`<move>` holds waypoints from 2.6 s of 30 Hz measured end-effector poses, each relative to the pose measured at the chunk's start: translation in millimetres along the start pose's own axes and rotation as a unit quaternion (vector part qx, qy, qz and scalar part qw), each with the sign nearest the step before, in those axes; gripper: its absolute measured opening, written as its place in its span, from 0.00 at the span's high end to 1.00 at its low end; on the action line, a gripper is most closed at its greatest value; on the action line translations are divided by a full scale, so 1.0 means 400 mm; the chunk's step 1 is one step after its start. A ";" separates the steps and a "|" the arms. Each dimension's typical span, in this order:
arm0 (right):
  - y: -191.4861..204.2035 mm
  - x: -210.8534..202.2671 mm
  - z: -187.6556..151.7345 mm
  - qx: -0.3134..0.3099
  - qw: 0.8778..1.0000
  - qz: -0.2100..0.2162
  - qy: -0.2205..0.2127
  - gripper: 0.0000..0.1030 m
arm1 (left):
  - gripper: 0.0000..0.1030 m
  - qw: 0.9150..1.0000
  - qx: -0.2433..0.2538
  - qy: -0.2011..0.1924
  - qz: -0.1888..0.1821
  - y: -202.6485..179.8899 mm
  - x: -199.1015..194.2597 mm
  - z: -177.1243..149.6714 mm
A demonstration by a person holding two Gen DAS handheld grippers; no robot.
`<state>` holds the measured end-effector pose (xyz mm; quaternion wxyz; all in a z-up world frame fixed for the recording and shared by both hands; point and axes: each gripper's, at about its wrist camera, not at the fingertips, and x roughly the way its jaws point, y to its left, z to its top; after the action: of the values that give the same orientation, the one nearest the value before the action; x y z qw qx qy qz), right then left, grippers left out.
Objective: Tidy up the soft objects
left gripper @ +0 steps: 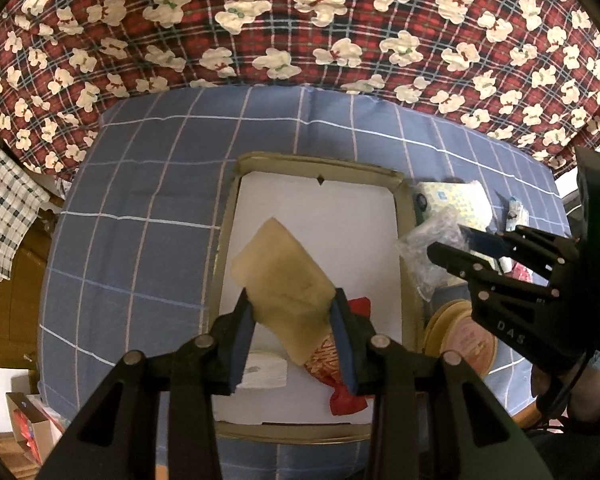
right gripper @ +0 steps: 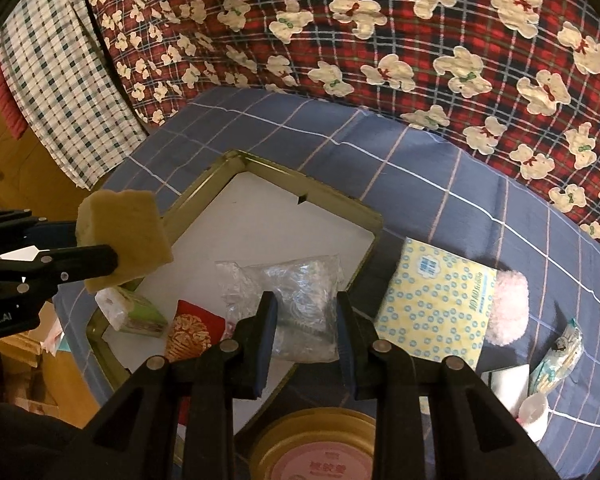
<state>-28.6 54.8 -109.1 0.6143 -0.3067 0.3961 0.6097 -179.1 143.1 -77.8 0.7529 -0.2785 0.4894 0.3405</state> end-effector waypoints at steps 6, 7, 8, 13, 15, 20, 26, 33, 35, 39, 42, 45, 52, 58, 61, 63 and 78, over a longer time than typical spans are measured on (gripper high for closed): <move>0.024 0.017 0.010 -0.011 1.000 0.010 0.004 0.70 | 0.66 1.000 -0.006 0.012 0.002 0.017 0.020 -0.002; 0.031 0.021 0.012 -0.015 1.000 0.013 0.005 0.70 | 0.66 1.000 -0.007 0.013 0.001 0.019 0.023 -0.003; 0.035 0.025 0.012 -0.019 1.000 0.015 0.005 0.70 | 0.66 1.000 -0.008 0.016 0.001 0.021 0.028 -0.003; 0.058 0.041 0.019 -0.033 0.999 0.022 0.009 0.70 | 0.66 1.000 -0.012 0.023 0.002 0.030 0.040 -0.003; 0.063 0.048 0.021 -0.036 0.999 0.023 0.011 0.70 | 0.66 1.000 -0.013 0.025 0.003 0.033 0.047 -0.003; 0.069 0.065 0.028 -0.043 0.999 0.026 0.016 0.70 | 0.66 0.999 -0.017 0.029 0.004 0.038 0.060 0.000; 0.076 0.089 0.028 -0.050 0.998 0.032 0.030 0.70 | 0.66 0.999 -0.015 0.035 0.006 0.037 0.079 0.004; 0.086 0.115 0.017 -0.052 0.996 0.056 0.047 0.68 | 0.59 0.999 -0.010 0.044 0.017 0.029 0.091 0.003; 0.093 0.115 0.015 -0.051 0.996 0.057 0.048 0.39 | 0.51 0.999 -0.009 0.045 0.025 0.026 0.088 0.000; 0.090 0.089 0.013 -0.046 0.996 0.065 0.035 0.28 | 0.46 0.999 -0.004 0.037 0.028 0.015 0.068 -0.002; 0.067 0.064 0.008 -0.032 0.998 0.057 0.024 0.28 | 0.40 0.999 -0.003 0.030 0.037 0.006 0.055 -0.001; 0.030 0.029 -0.007 -0.011 0.999 0.046 0.013 0.28 | 0.38 0.999 -0.004 0.024 0.035 -0.007 0.046 0.001; -0.106 -0.072 -0.087 0.060 0.998 -0.004 -0.013 0.28 | 0.37 0.999 0.023 0.017 0.015 -0.108 0.049 0.011; -0.226 -0.154 -0.177 0.121 0.991 -0.046 -0.024 0.28 | 0.37 0.997 0.078 0.015 -0.015 -0.260 0.059 0.025; -0.282 -0.188 -0.229 0.151 0.986 -0.065 -0.025 0.28 | 0.37 0.994 0.103 0.018 -0.026 -0.331 0.066 0.025; -0.315 -0.204 -0.260 0.166 0.983 -0.076 -0.022 0.28 | 0.37 0.992 0.122 0.022 -0.035 -0.380 0.071 0.023; -0.514 -0.189 -0.457 0.236 0.959 -0.151 0.050 0.33 | 0.37 0.968 0.233 0.062 -0.065 -0.669 0.147 -0.026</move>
<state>159.3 -154.8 -157.1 0.7332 -0.2393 0.5083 0.3831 42.2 -14.5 -113.0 0.7859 -0.1473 0.5817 0.1496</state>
